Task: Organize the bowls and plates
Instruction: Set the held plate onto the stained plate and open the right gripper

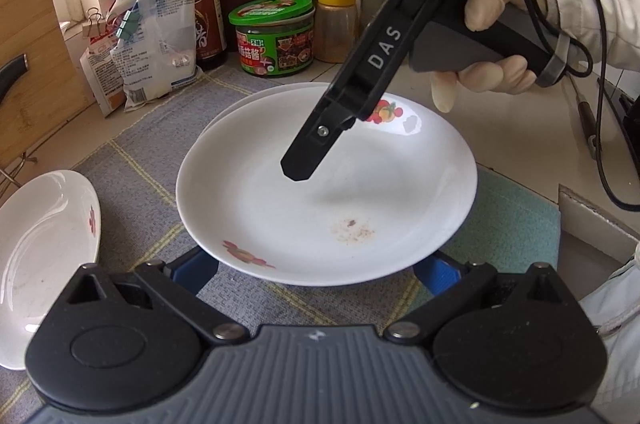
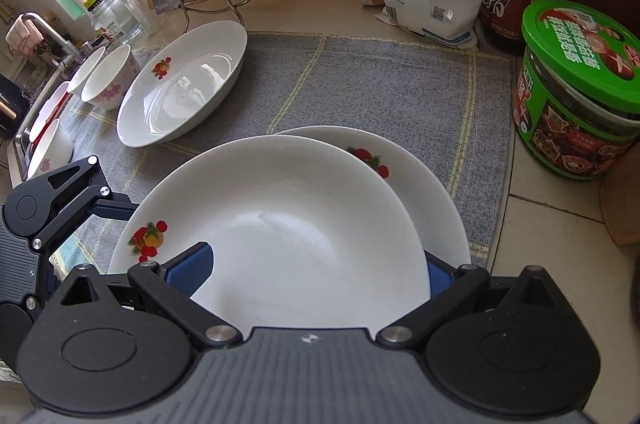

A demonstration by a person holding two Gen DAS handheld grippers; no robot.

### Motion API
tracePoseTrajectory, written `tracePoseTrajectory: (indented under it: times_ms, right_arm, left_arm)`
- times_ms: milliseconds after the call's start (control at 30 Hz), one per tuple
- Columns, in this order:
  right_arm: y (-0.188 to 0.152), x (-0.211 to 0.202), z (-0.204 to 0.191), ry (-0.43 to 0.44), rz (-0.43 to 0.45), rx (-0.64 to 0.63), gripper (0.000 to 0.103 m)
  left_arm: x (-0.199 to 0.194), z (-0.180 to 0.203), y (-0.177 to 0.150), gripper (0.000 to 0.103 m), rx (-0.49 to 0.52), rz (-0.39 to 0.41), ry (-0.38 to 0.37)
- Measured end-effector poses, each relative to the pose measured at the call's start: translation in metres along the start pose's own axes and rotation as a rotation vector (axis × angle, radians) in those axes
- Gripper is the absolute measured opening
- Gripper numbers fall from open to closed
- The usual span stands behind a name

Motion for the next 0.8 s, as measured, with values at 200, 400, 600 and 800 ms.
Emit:
tracePoseTrajectory:
  times_ms: [200,400,600,800]
  right_arm:
    - [-0.001,-0.001,0.0,-0.004,0.002,0.009,0.103]
    - [-0.002,-0.002,0.0,-0.016,-0.003,0.01,0.103]
    - [-0.005,-0.006,0.0,-0.022,-0.004,0.022,0.103]
    - [-0.009,-0.011,0.002,-0.026,0.002,0.038,0.103]
  left_arm:
    - [0.003,0.0,0.002,0.102,0.011,-0.008,0.003]
    - [0.006,0.0,0.003,0.102,0.021,-0.016,0.007]
    - [0.007,0.0,0.003,0.102,0.027,-0.017,0.005]
    - [0.006,-0.001,0.003,0.102,0.022,-0.016,-0.001]
Point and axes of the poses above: each gripper's, at about its wrist camera, not at the fingertips, and x roughly the way its jaws point, z to its right, y to its top, the point moved 2 cm from there along x, roughly the way its jaws point, and after that the axes turned 2 degrees about z, right-handed, at the moved point
